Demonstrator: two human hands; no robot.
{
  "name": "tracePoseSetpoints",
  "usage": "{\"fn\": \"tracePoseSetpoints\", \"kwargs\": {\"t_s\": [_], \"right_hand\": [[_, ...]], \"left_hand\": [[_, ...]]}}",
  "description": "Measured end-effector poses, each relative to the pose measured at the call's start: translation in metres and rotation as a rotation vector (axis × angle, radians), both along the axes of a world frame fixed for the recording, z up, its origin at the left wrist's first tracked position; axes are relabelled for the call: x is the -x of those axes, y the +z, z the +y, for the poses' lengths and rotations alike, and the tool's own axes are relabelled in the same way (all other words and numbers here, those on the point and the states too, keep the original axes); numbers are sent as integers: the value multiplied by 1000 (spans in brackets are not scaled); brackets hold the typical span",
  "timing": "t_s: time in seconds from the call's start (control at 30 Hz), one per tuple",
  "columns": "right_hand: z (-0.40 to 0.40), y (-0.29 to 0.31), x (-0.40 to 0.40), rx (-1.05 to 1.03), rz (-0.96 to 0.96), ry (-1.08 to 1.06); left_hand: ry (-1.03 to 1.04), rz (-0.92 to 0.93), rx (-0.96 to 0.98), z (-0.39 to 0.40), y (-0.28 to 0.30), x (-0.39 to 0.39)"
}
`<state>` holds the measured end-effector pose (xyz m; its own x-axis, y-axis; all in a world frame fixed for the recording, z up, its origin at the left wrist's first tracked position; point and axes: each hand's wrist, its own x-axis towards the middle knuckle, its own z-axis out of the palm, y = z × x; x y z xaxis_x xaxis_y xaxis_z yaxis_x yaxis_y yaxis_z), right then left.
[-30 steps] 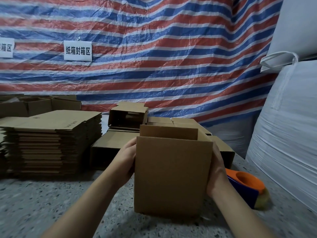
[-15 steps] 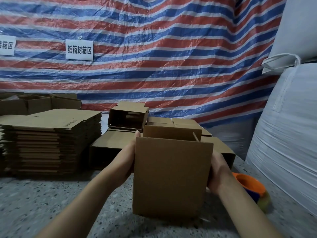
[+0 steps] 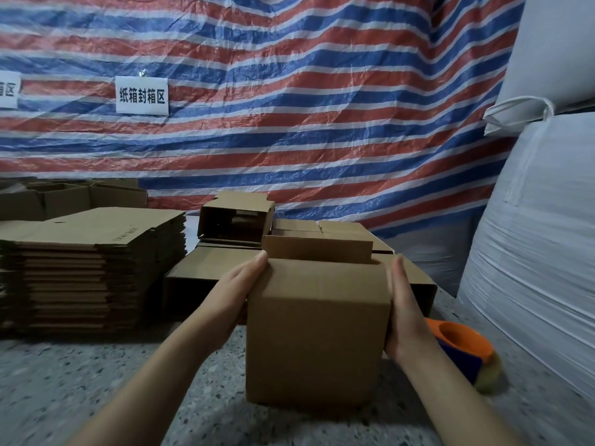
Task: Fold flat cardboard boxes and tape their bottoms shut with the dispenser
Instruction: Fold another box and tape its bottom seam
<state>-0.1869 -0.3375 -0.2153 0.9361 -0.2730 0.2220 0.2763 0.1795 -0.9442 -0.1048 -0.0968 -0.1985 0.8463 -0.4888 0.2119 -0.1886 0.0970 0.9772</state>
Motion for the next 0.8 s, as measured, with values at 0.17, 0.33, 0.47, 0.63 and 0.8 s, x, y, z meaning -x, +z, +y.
{"fn": "tracePoseSetpoints", "kwargs": {"t_s": [0.17, 0.33, 0.47, 0.63, 0.8], "right_hand": [[0, 9, 11, 72, -47, 140], [-4, 15, 13, 25, 2, 167], [-4, 15, 13, -1, 17, 151], [-2, 17, 11, 25, -16, 159], [2, 11, 10, -95, -26, 79]], "left_hand": [[34, -49, 46, -3, -3, 2], [170, -32, 166, -10, -4, 2], [78, -60, 185, -8, -2, 0], [54, -89, 112, -3, -1, -1], [135, -83, 164, -6, -6, 4]]}}
